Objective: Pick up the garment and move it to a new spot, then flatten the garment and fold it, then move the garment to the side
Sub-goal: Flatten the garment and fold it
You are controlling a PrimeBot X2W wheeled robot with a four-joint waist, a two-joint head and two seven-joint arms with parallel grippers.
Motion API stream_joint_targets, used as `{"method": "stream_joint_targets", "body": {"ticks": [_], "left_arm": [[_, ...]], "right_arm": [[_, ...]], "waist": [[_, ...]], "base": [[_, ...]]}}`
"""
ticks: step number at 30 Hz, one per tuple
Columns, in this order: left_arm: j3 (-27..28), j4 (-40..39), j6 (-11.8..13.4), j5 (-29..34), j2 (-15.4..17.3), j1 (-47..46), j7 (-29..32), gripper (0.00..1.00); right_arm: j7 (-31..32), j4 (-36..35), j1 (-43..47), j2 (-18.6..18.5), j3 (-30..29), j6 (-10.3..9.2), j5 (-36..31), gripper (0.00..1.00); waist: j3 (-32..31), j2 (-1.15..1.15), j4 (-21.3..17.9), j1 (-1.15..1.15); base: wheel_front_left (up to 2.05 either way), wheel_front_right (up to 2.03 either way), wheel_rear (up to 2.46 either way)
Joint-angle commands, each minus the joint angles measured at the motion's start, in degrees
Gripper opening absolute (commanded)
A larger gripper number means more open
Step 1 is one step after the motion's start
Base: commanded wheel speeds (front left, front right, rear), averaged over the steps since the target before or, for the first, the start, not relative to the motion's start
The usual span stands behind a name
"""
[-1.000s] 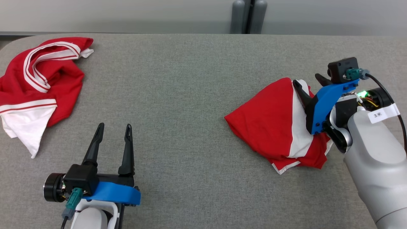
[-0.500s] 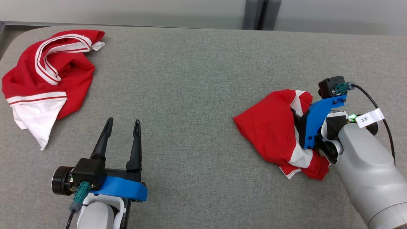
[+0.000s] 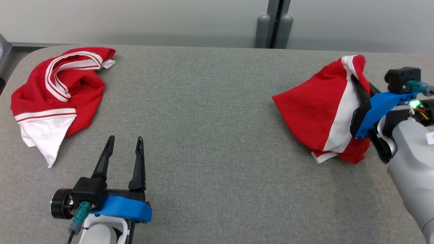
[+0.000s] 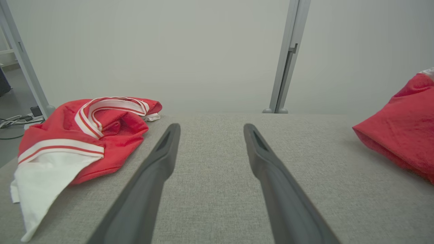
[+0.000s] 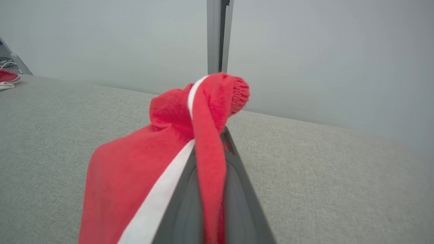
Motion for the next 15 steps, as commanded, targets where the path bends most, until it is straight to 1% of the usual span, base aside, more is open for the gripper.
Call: {"method": "stream_joint_targets", "body": {"ticks": [1,4,6,11,15], "left_arm": [[0.39,-0.22,-0.03,-0.17,-0.08,0.46,-0.17,1.0],[0.48,-0.34,-0.06,-0.17,-0.09,1.05,-0.17,1.0],[0.33,-0.52,-0.08,-0.34,-0.08,1.09,-0.17,1.0],[0.29,-0.82,0.0,-0.81,-0.09,1.52,-0.16,1.0],[0.41,-0.89,0.28,-1.31,-0.08,2.36,-0.17,1.0]], "right_arm": [[-1.98,-0.64,-1.76,-0.88,0.16,0.01,-0.15,0.0],[-4.14,-1.66,-3.37,-1.31,0.72,0.02,0.15,0.0],[-4.91,-2.8,-4.4,-0.94,1.7,0.02,-0.08,0.0],[-6.16,-7.48,-5.69,2.5,7.35,0.02,-0.98,0.0],[-6.46,-9.38,-3.82,5.78,11.95,0.01,-0.92,0.0]], "waist": [[-0.82,0.0,-0.55,0.01],[-1.66,0.0,-0.56,0.01],[-2.19,0.0,-0.24,0.01],[-3.31,0.0,1.7,0.01],[-3.49,0.0,3.09,0.01]], "base": [[0.0,0.0,0.0],[0.0,0.0,0.0],[0.0,0.0,0.0],[0.0,0.0,0.0],[0.0,0.0,0.0]]}}
